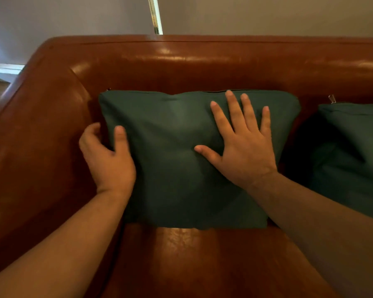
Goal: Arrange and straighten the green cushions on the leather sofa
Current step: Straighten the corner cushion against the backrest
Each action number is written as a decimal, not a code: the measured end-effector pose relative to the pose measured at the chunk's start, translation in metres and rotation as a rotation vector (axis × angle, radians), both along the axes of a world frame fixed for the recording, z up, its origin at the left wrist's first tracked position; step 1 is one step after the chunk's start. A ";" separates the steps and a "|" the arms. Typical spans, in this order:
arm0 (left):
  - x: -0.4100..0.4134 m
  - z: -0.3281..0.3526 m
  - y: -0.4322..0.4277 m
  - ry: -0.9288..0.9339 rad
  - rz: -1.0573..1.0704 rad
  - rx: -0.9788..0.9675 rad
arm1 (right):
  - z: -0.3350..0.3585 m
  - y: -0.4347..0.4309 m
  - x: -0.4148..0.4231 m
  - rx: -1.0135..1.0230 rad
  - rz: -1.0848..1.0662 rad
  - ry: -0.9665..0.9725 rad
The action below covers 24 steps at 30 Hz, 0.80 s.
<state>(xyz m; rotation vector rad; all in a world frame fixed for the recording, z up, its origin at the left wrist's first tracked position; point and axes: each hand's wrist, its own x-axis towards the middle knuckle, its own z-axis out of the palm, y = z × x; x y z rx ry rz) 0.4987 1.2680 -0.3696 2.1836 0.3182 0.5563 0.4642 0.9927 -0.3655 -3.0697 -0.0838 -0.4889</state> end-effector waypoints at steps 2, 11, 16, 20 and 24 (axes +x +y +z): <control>-0.025 0.001 -0.010 -0.225 -0.396 0.385 | -0.009 0.005 -0.017 0.035 0.033 -0.102; -0.015 -0.036 -0.018 0.050 -0.672 0.990 | -0.037 0.006 -0.014 0.053 0.189 -0.093; -0.021 -0.046 -0.018 0.089 -0.614 1.021 | -0.057 -0.020 -0.041 0.001 0.325 -0.061; -0.022 -0.038 -0.021 0.129 -0.609 1.030 | -0.052 -0.017 -0.036 -0.041 0.297 0.065; -0.039 -0.014 -0.030 0.302 -0.626 1.030 | -0.032 -0.018 -0.050 -0.024 0.289 0.268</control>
